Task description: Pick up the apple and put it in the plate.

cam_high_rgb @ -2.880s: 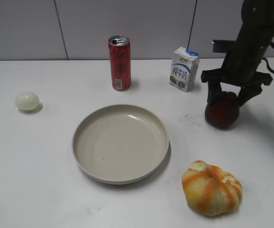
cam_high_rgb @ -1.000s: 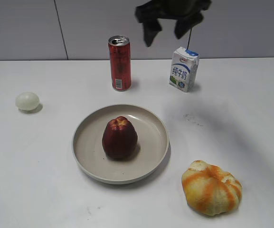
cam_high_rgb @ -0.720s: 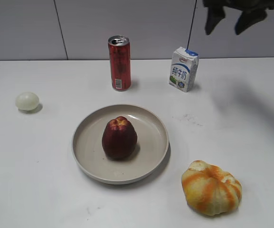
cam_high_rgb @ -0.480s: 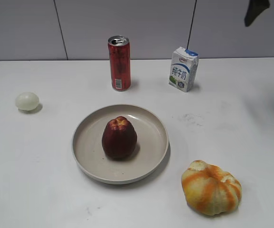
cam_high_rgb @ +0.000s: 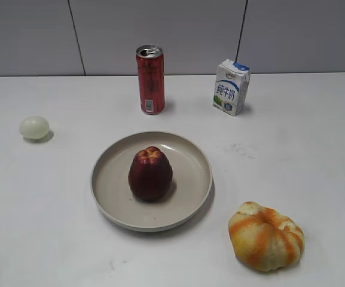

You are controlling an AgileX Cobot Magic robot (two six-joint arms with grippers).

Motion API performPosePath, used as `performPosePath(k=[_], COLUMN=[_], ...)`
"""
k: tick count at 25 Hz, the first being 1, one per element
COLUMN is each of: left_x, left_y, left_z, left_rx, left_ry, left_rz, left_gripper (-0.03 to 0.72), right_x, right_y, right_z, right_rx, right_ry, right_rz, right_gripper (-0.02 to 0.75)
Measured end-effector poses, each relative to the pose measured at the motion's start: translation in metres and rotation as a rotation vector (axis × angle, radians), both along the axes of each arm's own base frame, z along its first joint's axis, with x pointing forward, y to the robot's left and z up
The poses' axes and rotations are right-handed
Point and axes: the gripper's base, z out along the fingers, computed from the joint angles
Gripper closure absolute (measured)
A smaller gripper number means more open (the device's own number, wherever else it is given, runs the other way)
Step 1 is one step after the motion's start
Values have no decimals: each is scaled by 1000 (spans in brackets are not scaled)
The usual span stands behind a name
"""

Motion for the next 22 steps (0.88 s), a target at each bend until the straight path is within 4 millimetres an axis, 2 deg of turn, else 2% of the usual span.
performPosePath(k=[6, 11, 17, 22], left_x=[0, 0, 0, 0], left_y=[0, 0, 0, 0], left_z=[0, 0, 0, 0], left_rx=[0, 0, 0, 0], left_ry=[0, 0, 0, 0], left_rz=[0, 0, 0, 0], left_gripper=[99, 99, 99, 99], right_x=[-72, -120, -167, -195], right_y=[-4, -6, -8, -10], right_z=[-21, -33, -46, -33], right_rx=[8, 12, 22, 37], right_ry=[-45, -79, -197, -380], right_rz=[-6, -7, -10, -9], right_gripper=[146, 146, 146, 146])
